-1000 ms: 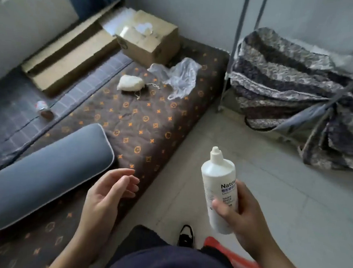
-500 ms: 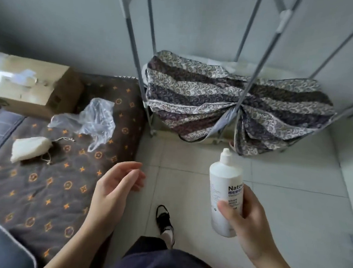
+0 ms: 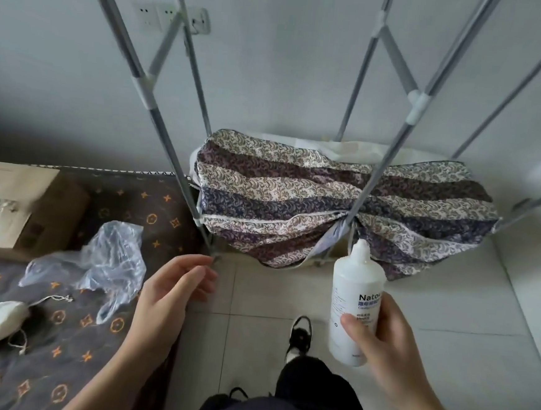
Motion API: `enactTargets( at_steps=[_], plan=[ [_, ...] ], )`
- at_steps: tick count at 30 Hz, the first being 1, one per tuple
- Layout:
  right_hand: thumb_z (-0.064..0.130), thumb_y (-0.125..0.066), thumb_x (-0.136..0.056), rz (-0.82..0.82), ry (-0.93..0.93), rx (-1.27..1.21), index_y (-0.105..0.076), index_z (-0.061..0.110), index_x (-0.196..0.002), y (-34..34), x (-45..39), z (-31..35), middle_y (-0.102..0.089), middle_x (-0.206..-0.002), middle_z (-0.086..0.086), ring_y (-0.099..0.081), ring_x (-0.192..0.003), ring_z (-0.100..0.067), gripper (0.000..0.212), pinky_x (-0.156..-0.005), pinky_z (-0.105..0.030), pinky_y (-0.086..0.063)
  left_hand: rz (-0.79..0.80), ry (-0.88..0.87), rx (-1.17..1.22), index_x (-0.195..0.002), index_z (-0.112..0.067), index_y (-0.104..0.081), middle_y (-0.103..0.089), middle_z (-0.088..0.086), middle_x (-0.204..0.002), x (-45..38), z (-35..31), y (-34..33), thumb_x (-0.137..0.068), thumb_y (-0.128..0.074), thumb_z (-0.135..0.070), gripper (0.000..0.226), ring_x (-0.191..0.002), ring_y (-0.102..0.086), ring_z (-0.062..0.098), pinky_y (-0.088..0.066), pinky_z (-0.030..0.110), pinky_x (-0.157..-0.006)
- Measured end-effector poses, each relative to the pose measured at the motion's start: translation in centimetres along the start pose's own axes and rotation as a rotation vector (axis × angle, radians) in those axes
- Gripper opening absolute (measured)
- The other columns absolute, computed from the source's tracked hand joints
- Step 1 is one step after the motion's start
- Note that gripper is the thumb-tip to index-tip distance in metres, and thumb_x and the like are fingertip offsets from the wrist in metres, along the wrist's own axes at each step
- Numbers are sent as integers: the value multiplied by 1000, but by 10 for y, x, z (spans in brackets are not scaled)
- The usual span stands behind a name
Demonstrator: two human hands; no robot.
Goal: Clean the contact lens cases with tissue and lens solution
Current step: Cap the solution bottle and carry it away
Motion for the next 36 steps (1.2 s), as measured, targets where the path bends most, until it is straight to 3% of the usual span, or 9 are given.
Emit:
enactTargets(
  at_steps=[4,9,15,20,23,24,28,31,36],
  plan=[
    [47,-79,-67,72,6,31,-65,36,-110,-1,-76,2,-75,-100,-2,-72,-91,-21,46,-76,-40,-58,-36,18,40,-100,-21,-76,-74,12,-90,-56,-3,-20,-95,-60,-16,18,-78,-67,20,-58,26,-68],
    [49,-80,-67,165,24,87,-61,44,-112,5,-185,14,-74,-103,4,-72,-91,-16,50,-71,-30,-58,-89,16,1,-101,-22,-76,-75,11,-90,-134,-9,-45,-90,-59,-24,20,-78,-67,20,-57,27,-69],
    [46,-82,-66,216,21,133,-59,40,-116,12,-297,6,-72,-108,7,-70,-100,-15,55,-84,-37,-58,-111,8,-107,-103,-24,-76,-75,9,-90,-214,6,-70,-93,-62,-21,17,-79,-68,22,-58,34,-73],
    [48,-83,-60,168,-49,188,-56,35,-121,7,-375,-25,-69,-110,7,-67,-103,-14,68,-89,-45,-57,-75,66,-141,-102,-29,-75,-75,7,-89,-283,30,-94,-83,-64,-43,26,-79,-69,18,-56,32,-74],
    [55,-79,-56,119,-69,219,-49,53,-119,-6,-430,-51,-63,-109,25,-62,-100,4,70,-75,-15,-53,-35,112,-134,-101,-28,-75,-76,7,-90,-332,56,-101,-84,-65,-41,24,-78,-68,14,-56,24,-73],
    [57,-78,-55,108,-71,233,-48,54,-120,-10,-441,-52,-61,-109,26,-60,-100,7,72,-72,-12,-51,-32,117,-121,-101,-26,-75,-76,7,-90,-339,58,-102,-86,-66,-36,20,-78,-68,13,-55,21,-72],
    [48,-83,-58,23,-124,244,-45,44,-127,-26,-521,-98,-58,-117,13,-60,-100,6,78,-74,-20,-51,5,155,-82,-103,-14,-73,-73,9,-88,-397,97,-102,-90,-60,-19,19,-78,-66,14,-54,21,-72],
    [41,-85,-63,-41,-125,258,-45,44,-131,-41,-580,-134,-58,-118,15,-61,-96,9,79,-67,-12,-53,7,183,-91,-102,-17,-74,-74,8,-88,-436,127,-98,-90,-60,-18,19,-76,-67,15,-55,21,-71],
    [43,-84,-61,-191,-162,251,-42,69,-111,-63,-663,-201,-55,-119,26,-58,-108,-4,70,-84,-27,-49,27,224,-91,-101,-25,-76,-74,10,-91,-486,177,-91,-94,-69,-23,11,-79,-68,17,-57,22,-72]
  ],
)
Point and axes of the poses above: each hand's wrist, its own x-axis away from the middle knuckle, its own y-axis out of the back of the hand, z = x × y, the point moved 4 cm from there along -x, towards the middle knuckle
